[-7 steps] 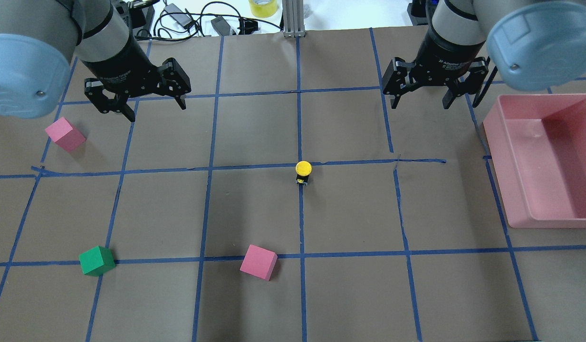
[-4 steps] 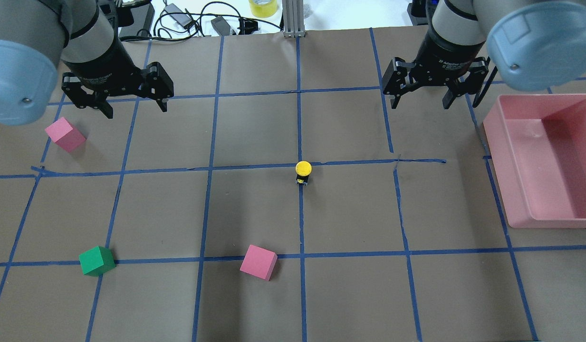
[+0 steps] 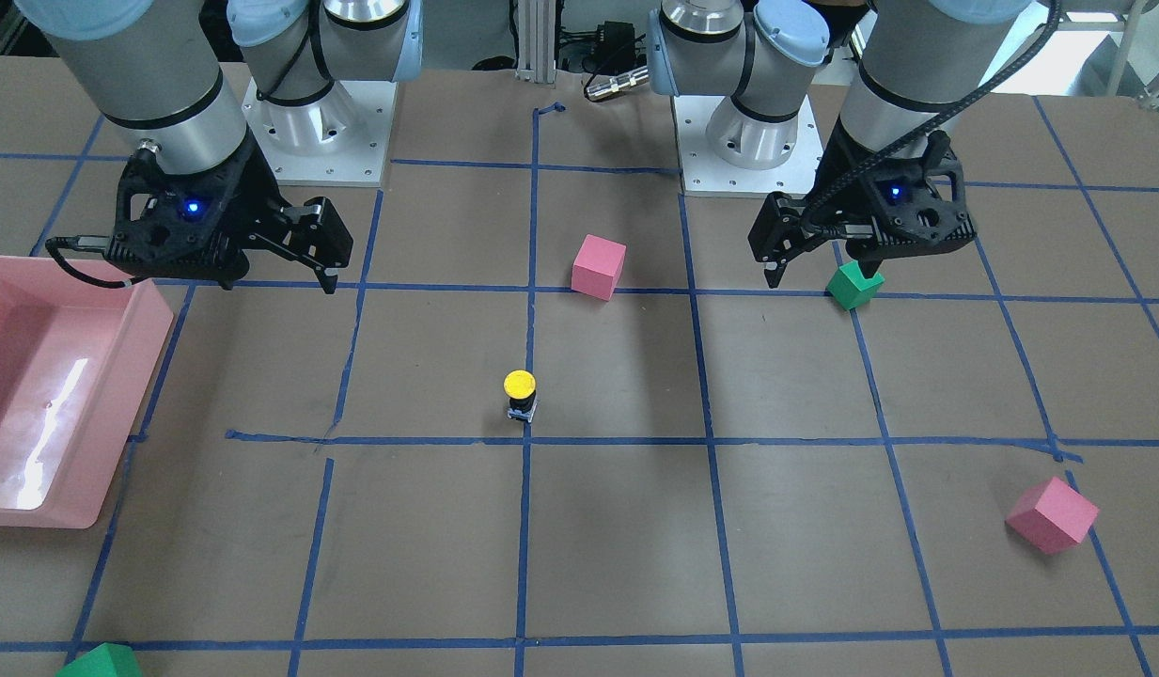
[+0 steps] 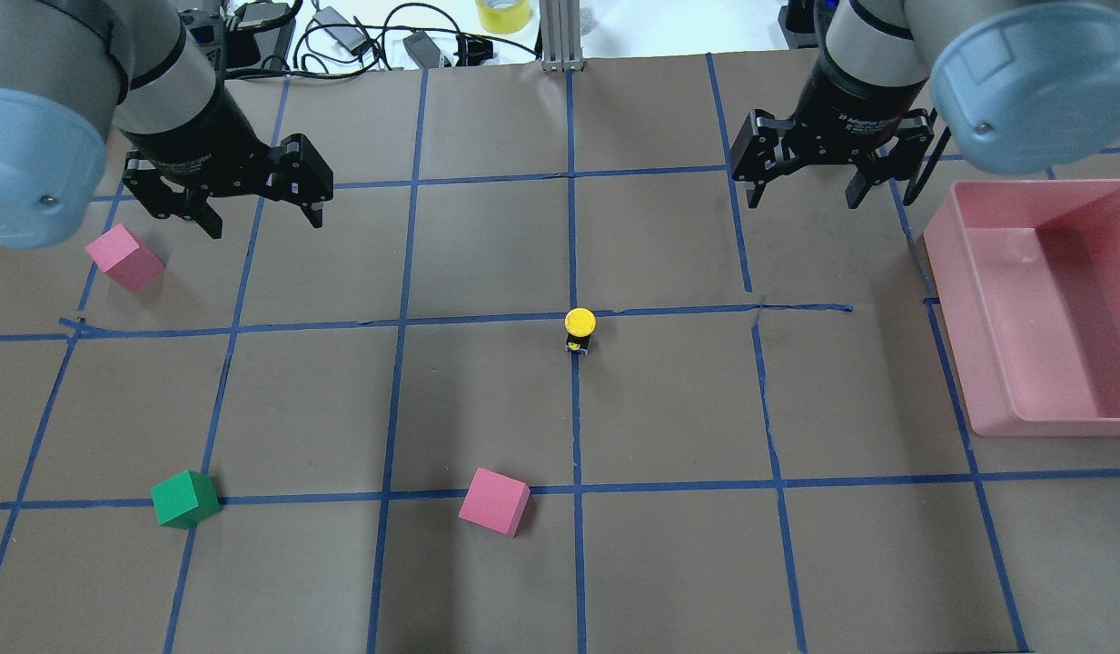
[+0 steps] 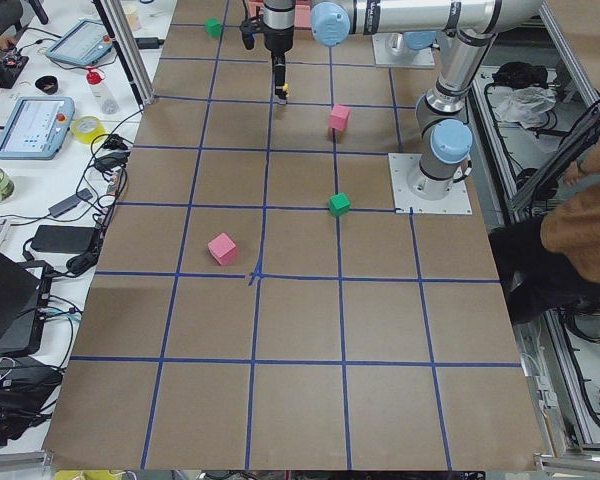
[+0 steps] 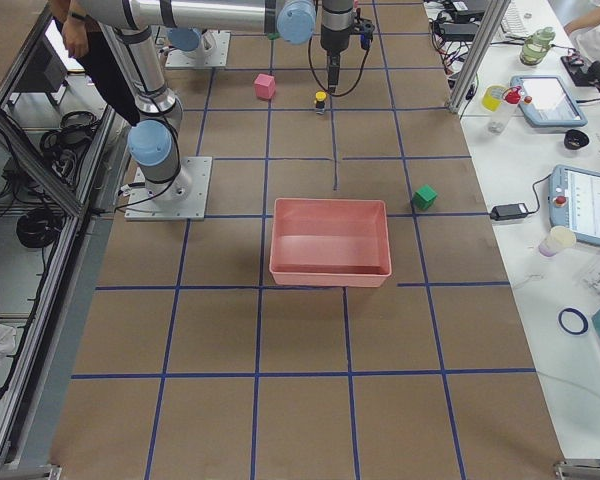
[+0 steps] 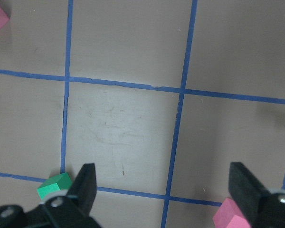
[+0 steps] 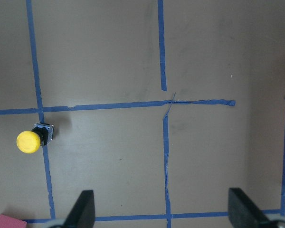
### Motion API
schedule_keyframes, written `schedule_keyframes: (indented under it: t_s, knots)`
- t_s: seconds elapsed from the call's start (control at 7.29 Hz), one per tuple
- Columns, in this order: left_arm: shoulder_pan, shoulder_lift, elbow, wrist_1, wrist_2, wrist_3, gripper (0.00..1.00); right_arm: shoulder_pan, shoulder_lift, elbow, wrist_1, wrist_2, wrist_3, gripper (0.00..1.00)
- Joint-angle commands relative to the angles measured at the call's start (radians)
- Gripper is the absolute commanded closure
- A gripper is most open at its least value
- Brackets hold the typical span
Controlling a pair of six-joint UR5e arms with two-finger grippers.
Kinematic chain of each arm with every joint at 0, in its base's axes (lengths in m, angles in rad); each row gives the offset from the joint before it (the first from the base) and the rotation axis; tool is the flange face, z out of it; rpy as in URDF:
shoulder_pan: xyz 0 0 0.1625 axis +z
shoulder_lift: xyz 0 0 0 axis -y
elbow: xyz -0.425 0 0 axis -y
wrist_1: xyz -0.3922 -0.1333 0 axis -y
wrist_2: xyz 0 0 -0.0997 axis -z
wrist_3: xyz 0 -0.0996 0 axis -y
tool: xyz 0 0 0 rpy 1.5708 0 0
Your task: Align button upright
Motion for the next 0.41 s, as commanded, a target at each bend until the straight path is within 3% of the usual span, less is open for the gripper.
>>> schedule_keyframes:
  t_s: [0.0,0.27]
  knots:
    - [0.004,0.000,-0.002,-0.004,-0.005,0.002,0.00,0.000,0.000,0.000,0.001,0.001,0.001,0.00]
    - [0.005,0.000,-0.005,-0.006,-0.011,-0.002,0.00,0.000,0.000,0.000,0.001,0.001,0.001,0.00]
